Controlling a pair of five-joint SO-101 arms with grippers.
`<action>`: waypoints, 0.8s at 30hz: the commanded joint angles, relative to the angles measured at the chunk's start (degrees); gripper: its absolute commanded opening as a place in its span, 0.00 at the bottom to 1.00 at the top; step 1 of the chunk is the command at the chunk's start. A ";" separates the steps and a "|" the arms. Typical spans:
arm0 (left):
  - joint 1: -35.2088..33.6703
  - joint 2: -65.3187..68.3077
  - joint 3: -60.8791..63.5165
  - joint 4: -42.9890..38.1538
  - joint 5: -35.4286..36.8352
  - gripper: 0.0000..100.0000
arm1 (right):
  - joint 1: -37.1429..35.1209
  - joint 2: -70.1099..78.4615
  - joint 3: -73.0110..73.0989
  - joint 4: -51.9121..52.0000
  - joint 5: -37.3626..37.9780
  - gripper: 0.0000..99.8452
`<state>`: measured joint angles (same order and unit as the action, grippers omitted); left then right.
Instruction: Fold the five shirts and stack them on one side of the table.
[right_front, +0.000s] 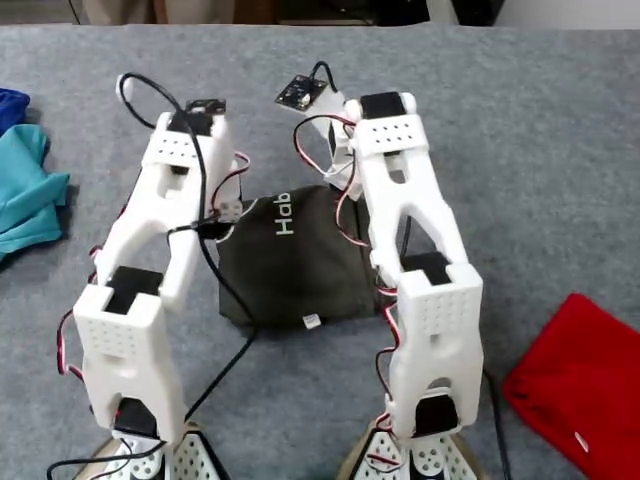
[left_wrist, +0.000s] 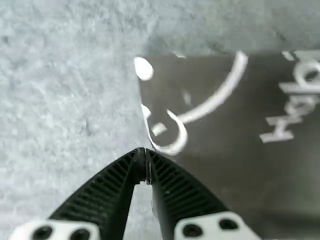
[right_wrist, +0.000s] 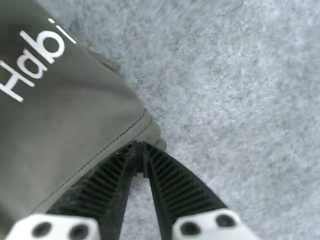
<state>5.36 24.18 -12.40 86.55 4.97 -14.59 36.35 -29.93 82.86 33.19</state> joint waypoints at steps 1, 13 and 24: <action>-0.79 -3.03 3.34 -5.36 0.26 0.02 | -2.24 -0.31 0.92 -2.64 -0.35 0.01; -5.45 -2.95 15.82 -18.90 0.79 0.02 | -1.10 6.99 2.59 -12.04 0.09 0.01; -8.97 -3.47 17.49 -22.07 0.70 0.02 | -1.54 10.51 -22.11 6.33 1.14 0.01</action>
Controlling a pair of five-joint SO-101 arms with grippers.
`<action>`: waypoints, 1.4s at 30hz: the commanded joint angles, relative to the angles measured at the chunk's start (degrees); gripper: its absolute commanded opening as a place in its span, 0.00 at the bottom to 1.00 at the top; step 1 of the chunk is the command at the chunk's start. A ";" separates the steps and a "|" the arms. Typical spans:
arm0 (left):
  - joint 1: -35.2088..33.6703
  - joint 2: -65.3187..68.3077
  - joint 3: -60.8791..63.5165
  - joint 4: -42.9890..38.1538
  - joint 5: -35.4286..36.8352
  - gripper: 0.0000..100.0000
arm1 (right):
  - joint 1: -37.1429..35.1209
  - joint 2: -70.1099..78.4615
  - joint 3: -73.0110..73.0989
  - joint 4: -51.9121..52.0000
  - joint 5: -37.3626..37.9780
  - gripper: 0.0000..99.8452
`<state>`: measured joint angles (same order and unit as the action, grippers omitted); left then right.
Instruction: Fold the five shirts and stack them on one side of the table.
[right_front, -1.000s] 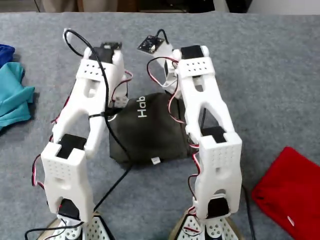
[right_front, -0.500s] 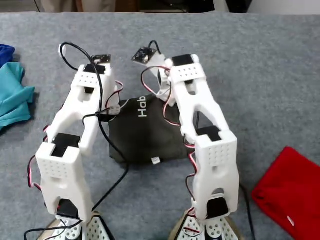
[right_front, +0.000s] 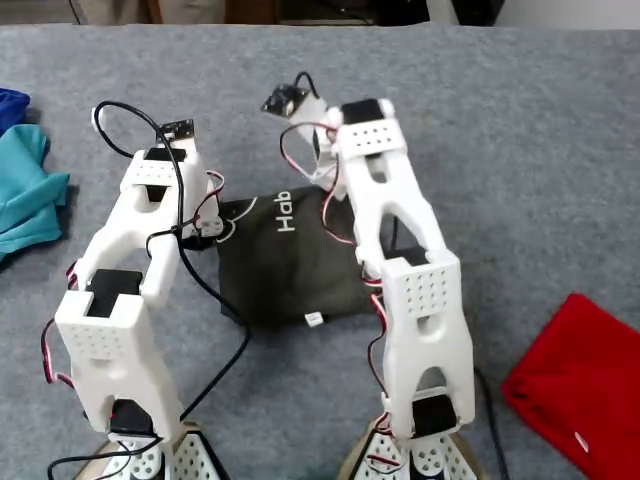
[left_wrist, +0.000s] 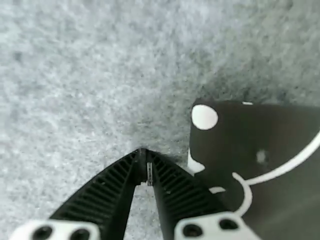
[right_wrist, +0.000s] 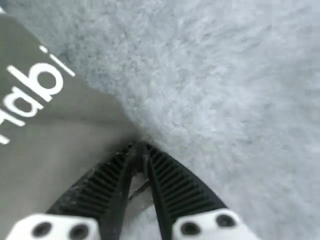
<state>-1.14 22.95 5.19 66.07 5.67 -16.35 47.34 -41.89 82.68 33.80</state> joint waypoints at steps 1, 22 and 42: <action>-2.55 -2.24 -0.79 -1.14 -0.09 0.02 | 0.13 -0.48 -13.67 9.23 0.53 0.01; 6.42 0.22 -24.26 13.45 4.48 0.02 | -0.92 -17.10 2.15 17.58 -1.41 0.01; -0.09 16.04 -29.10 8.53 4.57 0.02 | 6.64 -18.59 36.18 -14.33 0.26 0.01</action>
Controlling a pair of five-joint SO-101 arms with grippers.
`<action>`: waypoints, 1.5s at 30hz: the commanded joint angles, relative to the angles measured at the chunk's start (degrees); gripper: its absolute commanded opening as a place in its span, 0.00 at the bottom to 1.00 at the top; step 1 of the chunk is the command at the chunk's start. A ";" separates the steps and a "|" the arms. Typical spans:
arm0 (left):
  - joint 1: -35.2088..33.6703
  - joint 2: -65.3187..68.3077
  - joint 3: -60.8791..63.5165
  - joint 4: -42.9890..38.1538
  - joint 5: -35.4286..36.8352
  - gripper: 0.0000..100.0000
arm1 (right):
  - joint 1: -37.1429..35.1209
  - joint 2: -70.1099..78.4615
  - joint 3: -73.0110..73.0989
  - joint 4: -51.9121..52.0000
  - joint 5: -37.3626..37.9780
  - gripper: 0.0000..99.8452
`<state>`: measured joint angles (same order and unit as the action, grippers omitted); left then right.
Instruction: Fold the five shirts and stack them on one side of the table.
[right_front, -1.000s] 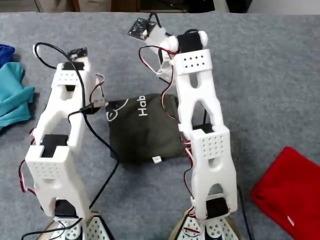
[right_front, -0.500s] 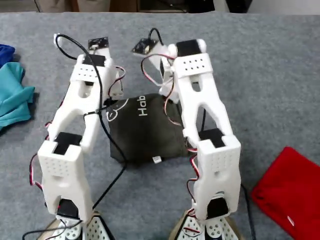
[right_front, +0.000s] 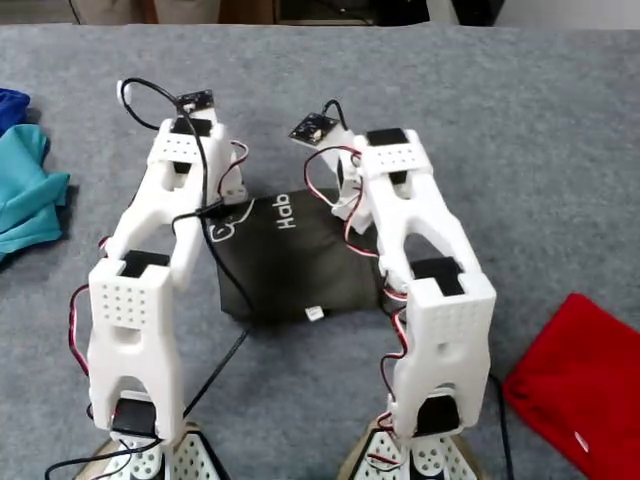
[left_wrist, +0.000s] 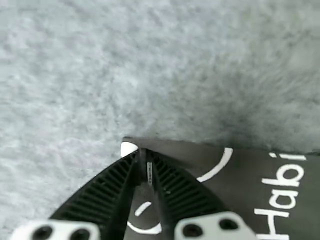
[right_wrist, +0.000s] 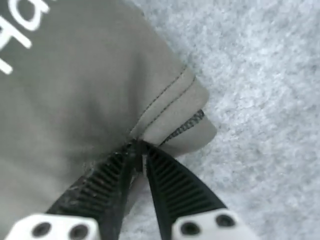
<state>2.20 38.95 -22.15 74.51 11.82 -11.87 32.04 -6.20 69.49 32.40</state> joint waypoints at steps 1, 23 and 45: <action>-3.69 0.04 -1.76 0.09 -2.20 0.02 | 1.89 -3.47 0.31 -1.05 2.02 0.01; -0.70 -17.10 -0.44 10.64 -7.47 0.02 | -0.92 -20.62 -23.08 31.12 2.46 0.01; 12.92 -41.36 51.25 -11.25 -6.07 0.02 | -1.01 -43.47 42.33 -3.34 0.62 0.01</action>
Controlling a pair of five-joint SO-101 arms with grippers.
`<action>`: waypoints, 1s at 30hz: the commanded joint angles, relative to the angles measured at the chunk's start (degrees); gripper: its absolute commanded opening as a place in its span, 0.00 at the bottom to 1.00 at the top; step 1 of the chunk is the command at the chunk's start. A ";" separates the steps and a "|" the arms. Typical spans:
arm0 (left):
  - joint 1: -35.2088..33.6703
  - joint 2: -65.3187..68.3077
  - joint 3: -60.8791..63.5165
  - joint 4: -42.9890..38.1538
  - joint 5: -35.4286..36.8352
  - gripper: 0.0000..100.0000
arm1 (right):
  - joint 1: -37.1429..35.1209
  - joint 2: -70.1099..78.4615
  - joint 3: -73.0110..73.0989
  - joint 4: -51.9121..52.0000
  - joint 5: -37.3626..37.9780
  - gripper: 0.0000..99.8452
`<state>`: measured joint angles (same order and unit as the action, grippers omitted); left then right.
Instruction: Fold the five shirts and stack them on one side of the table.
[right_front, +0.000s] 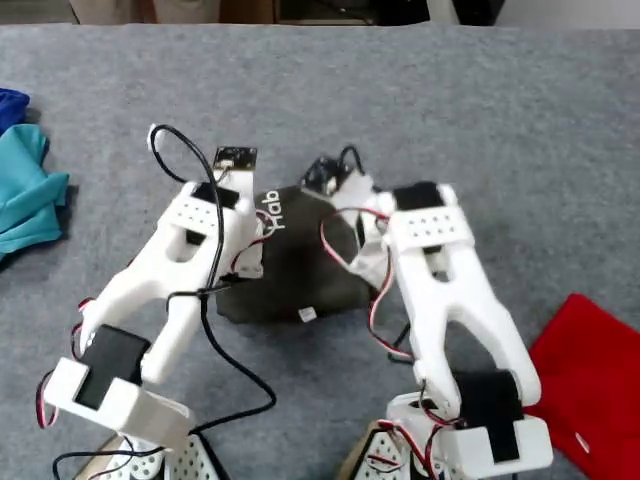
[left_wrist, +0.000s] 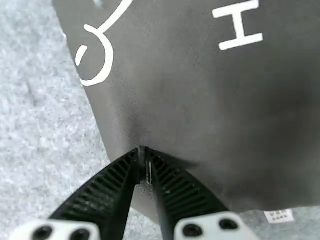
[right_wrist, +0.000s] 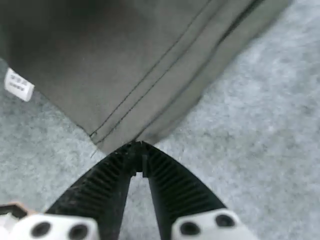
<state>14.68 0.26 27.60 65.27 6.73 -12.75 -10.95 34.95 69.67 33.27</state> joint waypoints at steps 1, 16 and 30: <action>0.44 -2.68 2.20 -2.55 -0.97 0.02 | -0.13 0.75 1.01 -4.57 -0.18 0.01; -2.55 7.08 -0.53 -2.73 -3.08 0.02 | 4.09 20.18 -8.75 -10.02 0.00 0.01; -2.99 7.08 -21.80 9.85 -3.34 0.02 | 0.48 -1.63 -11.65 9.67 -7.12 0.01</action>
<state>12.40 7.65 13.80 72.13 4.00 -11.60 -6.55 25.98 76.09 29.93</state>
